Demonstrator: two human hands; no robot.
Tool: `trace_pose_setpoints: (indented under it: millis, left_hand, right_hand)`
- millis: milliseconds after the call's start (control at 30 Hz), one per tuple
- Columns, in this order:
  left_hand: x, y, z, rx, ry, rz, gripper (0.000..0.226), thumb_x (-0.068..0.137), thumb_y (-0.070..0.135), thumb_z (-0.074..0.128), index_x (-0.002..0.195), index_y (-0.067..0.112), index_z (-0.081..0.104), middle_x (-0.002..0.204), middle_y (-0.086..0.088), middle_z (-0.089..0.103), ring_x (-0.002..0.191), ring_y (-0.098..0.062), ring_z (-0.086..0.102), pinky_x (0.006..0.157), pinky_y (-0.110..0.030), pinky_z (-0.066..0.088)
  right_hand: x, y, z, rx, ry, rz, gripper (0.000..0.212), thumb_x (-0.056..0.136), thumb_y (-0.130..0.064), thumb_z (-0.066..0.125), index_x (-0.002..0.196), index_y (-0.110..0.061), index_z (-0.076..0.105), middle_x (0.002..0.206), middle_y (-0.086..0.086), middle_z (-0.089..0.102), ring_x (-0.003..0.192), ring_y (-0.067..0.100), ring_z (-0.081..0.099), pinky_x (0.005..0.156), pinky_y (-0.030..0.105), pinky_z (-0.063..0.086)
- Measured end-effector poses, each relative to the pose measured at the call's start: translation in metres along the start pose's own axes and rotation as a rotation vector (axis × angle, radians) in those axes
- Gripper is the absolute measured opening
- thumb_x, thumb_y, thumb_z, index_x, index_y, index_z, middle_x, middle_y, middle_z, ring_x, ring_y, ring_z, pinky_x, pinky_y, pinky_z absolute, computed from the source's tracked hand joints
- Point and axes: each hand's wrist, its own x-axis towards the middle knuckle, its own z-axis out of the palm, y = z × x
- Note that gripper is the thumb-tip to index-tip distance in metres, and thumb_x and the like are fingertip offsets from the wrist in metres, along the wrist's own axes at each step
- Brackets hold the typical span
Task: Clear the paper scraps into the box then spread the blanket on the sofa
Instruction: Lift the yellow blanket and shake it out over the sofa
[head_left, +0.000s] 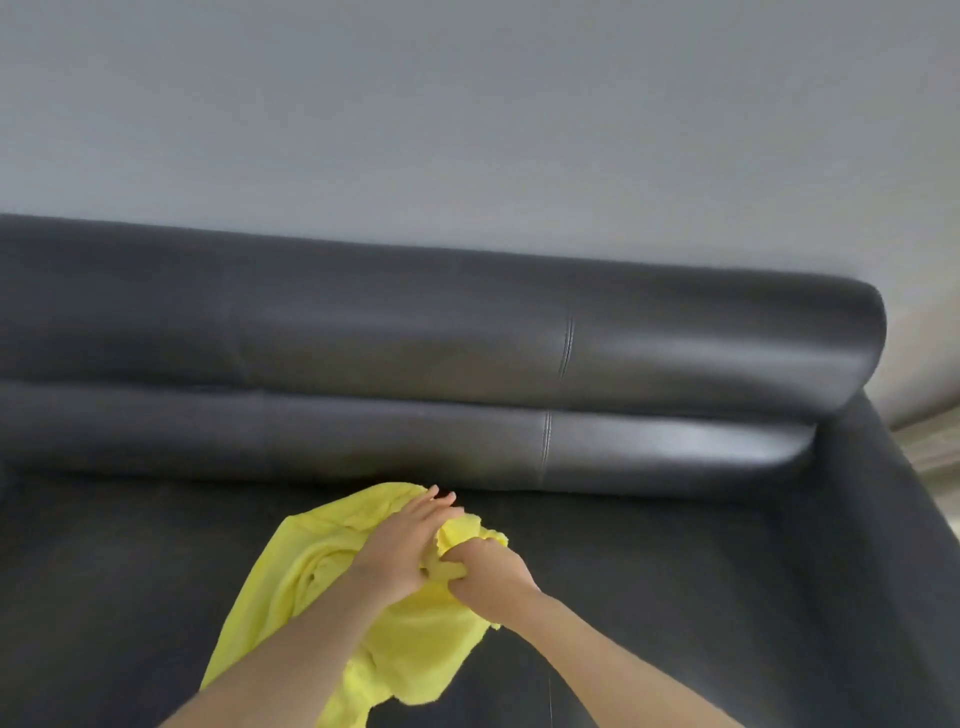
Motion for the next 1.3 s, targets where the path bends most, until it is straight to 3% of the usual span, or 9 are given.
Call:
trace_pose_setpoints:
  millis: [100, 200, 367, 500, 533, 700, 833, 1133, 1300]
  left_hand:
    - [-0.015, 0.01, -0.05, 0.087, -0.173, 0.01, 0.042, 0.083, 0.022, 0.061, 0.123, 0.032, 0.056, 0.151, 0.013, 0.035, 0.133, -0.014, 0.042, 0.1, -0.029, 0.043]
    - [-0.03, 0.017, -0.098, 0.184, -0.229, -0.033, 0.04, 0.085, 0.043, 0.051, 0.122, 0.028, 0.055, 0.119, 0.006, 0.062, 0.106, -0.02, 0.06, 0.085, -0.033, 0.047]
    - [-0.055, 0.034, -0.192, 0.218, -0.005, -0.075, 0.039, 0.087, 0.054, 0.048, 0.107, 0.023, 0.061, 0.101, 0.004, 0.066, 0.097, -0.018, 0.062, 0.084, -0.034, 0.05]
    - [-0.07, 0.059, -0.269, 0.249, 0.245, -0.048, 0.033, 0.09, 0.051, 0.047, 0.094, 0.02, 0.057, 0.087, 0.005, 0.065, 0.08, -0.014, 0.062, 0.07, -0.028, 0.048]
    - [-0.074, 0.066, -0.289, 0.279, 0.298, -0.034, 0.031, 0.091, 0.05, 0.047, 0.093, 0.02, 0.056, 0.086, 0.006, 0.064, 0.079, -0.014, 0.062, 0.068, -0.028, 0.046]
    - [-0.089, 0.094, -0.382, 0.216, 0.603, 0.037, 0.009, 0.089, 0.026, 0.056, 0.087, 0.018, 0.052, 0.077, 0.006, 0.058, 0.069, -0.016, 0.059, 0.061, -0.028, 0.046]
    - [-0.102, 0.107, -0.446, 0.12, 0.856, 0.014, 0.018, 0.08, 0.002, 0.057, 0.08, 0.017, 0.047, 0.068, 0.006, 0.048, 0.061, -0.015, 0.047, 0.049, -0.027, 0.036]
    - [-0.135, 0.151, -0.541, -0.667, 0.959, -0.004, 0.008, 0.087, 0.015, 0.054, 0.08, 0.012, 0.052, 0.071, 0.001, 0.053, 0.065, -0.015, 0.048, 0.057, -0.028, 0.035]
    - [-0.158, 0.177, -0.594, -0.594, 1.043, -0.092, 0.012, 0.085, 0.029, 0.054, 0.09, 0.018, 0.054, 0.078, 0.004, 0.057, 0.072, -0.018, 0.053, 0.062, -0.031, 0.038]
  right_hand:
    - [-0.028, -0.02, -0.045, -0.07, -0.006, -0.075, 0.027, 0.085, -0.013, 0.043, 0.094, -0.022, 0.067, 0.066, -0.01, 0.044, 0.075, 0.023, 0.051, 0.055, 0.028, 0.041]
    - [-0.055, -0.037, -0.095, -0.105, 0.022, -0.093, 0.016, 0.088, -0.022, 0.049, 0.095, -0.024, 0.063, 0.07, -0.01, 0.045, 0.074, 0.018, 0.047, 0.049, 0.025, 0.034]
    - [-0.105, -0.076, -0.188, -0.292, 0.025, -0.005, 0.034, 0.084, -0.046, 0.063, 0.102, -0.017, 0.062, 0.083, -0.004, 0.053, 0.079, 0.019, 0.052, 0.064, 0.03, 0.044]
    - [-0.129, -0.101, -0.258, -0.515, 0.243, 0.158, 0.003, 0.088, -0.013, 0.052, 0.086, -0.015, 0.054, 0.069, -0.003, 0.049, 0.068, 0.021, 0.057, 0.062, 0.029, 0.045]
    - [-0.135, -0.108, -0.276, -0.511, 0.343, 0.215, 0.011, 0.086, -0.006, 0.047, 0.081, -0.015, 0.051, 0.067, -0.004, 0.047, 0.063, 0.018, 0.054, 0.061, 0.028, 0.044]
    - [-0.169, -0.145, -0.357, -0.38, 0.721, 0.262, 0.019, 0.075, 0.002, 0.044, 0.069, -0.016, 0.043, 0.065, -0.002, 0.044, 0.058, 0.018, 0.046, 0.052, 0.024, 0.037]
    - [-0.197, -0.167, -0.408, -0.118, 0.966, 0.201, 0.014, 0.079, -0.003, 0.045, 0.07, -0.013, 0.048, 0.081, -0.002, 0.044, 0.067, 0.02, 0.046, 0.05, 0.024, 0.029]
    - [-0.266, -0.208, -0.488, 0.564, 1.162, 0.063, 0.029, 0.089, -0.03, 0.051, 0.067, -0.014, 0.043, 0.067, 0.0, 0.047, 0.056, 0.018, 0.042, 0.053, 0.028, 0.031]
    - [-0.307, -0.227, -0.522, 0.539, 1.289, 0.069, 0.026, 0.086, -0.038, 0.052, 0.08, -0.012, 0.05, 0.074, 0.0, 0.051, 0.066, 0.023, 0.049, 0.059, 0.03, 0.037]
